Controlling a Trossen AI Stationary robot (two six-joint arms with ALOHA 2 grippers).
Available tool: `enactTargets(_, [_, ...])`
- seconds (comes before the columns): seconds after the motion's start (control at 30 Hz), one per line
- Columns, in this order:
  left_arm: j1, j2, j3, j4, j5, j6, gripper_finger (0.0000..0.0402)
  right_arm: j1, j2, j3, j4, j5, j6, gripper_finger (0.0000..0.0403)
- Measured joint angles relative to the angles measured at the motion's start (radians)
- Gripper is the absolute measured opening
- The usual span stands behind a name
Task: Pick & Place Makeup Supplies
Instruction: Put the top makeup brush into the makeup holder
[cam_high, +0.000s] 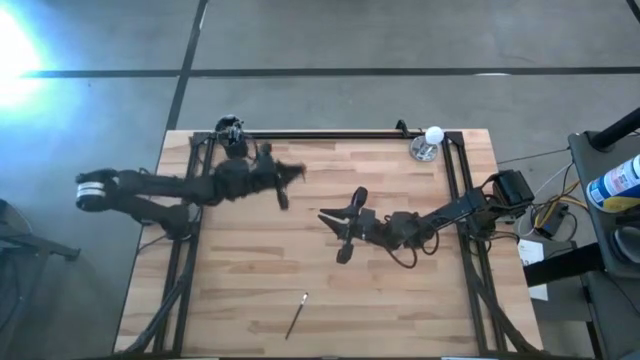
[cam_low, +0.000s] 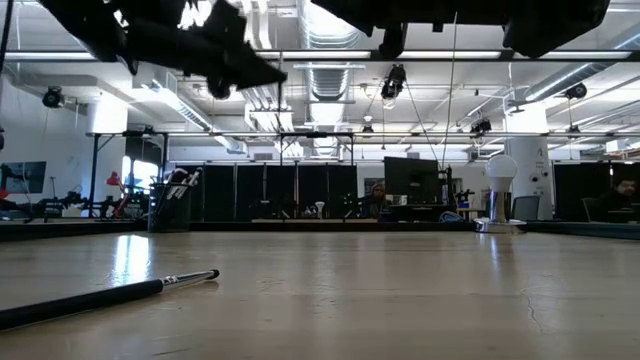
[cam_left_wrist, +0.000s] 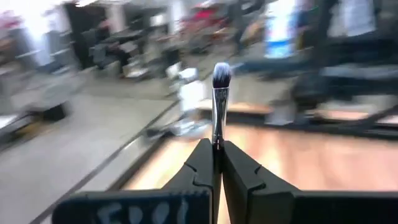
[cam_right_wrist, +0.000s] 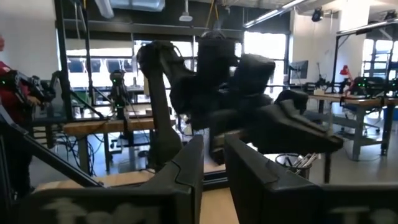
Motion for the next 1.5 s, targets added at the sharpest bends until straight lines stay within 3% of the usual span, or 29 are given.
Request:
enactTargets(0.13, [0.181, -0.049, -0.001, -0.11, -0.009, -0.027, 0.0009, 0.0, 0.0, -0.004, -0.006, 0.0, -0.007, 0.0044])
enactTargets(0.3, [0.357, -0.108, -0.053, -0.129, -0.007, -0.02, 0.0009, 0.0, 0.0, -0.006, -0.021, 0.0, -0.018, 0.0024])
enactTargets(0.57, [0.571, -0.192, -0.161, -0.147, -0.041, -0.024, 0.0009, 0.0, -0.001, -0.011, -0.022, -0.001, -0.017, 0.0009])
enactTargets(0.93, [0.661, -0.276, -0.229, -0.095, -0.142, 0.029, 0.0009, -0.001, -0.001, -0.011, -0.021, -0.007, -0.021, 0.0008])
enactTargets(1.5, [0.785, -0.112, -0.255, -0.047, -0.159, 0.021, 0.0009, -0.001, -0.002, -0.011, -0.022, -0.009, -0.025, 0.0008])
